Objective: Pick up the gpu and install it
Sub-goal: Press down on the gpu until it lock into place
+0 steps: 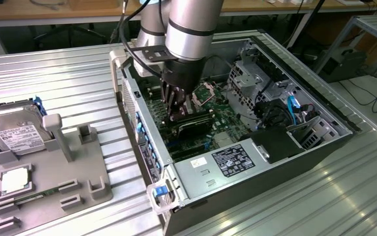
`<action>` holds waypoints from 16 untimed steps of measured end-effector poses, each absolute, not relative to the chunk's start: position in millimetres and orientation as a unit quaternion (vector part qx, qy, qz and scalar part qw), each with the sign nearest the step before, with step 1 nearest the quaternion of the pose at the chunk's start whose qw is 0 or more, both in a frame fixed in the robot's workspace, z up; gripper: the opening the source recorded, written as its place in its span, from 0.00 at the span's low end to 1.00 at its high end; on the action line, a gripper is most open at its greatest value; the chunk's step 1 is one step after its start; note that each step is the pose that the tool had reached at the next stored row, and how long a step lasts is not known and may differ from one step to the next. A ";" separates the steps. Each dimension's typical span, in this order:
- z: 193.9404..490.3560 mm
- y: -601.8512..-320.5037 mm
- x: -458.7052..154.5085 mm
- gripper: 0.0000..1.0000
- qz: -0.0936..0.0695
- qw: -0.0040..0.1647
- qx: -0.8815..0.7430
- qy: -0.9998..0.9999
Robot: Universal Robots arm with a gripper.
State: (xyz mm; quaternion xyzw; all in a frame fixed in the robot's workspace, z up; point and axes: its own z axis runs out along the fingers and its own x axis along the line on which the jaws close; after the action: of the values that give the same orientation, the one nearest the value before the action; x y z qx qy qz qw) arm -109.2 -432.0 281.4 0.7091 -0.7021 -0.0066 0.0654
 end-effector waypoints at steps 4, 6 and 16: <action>281.3 -432.2 -109.4 0.11 -0.006 0.065 0.709 -0.702; 281.2 -432.3 -109.8 0.11 -0.006 0.065 0.709 -0.702; 275.5 -432.3 -111.5 0.11 -0.005 0.063 0.709 -0.702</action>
State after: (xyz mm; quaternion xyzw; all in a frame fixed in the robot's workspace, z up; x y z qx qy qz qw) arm -111.5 -432.3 275.5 0.7091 -0.7023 -0.0048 0.0627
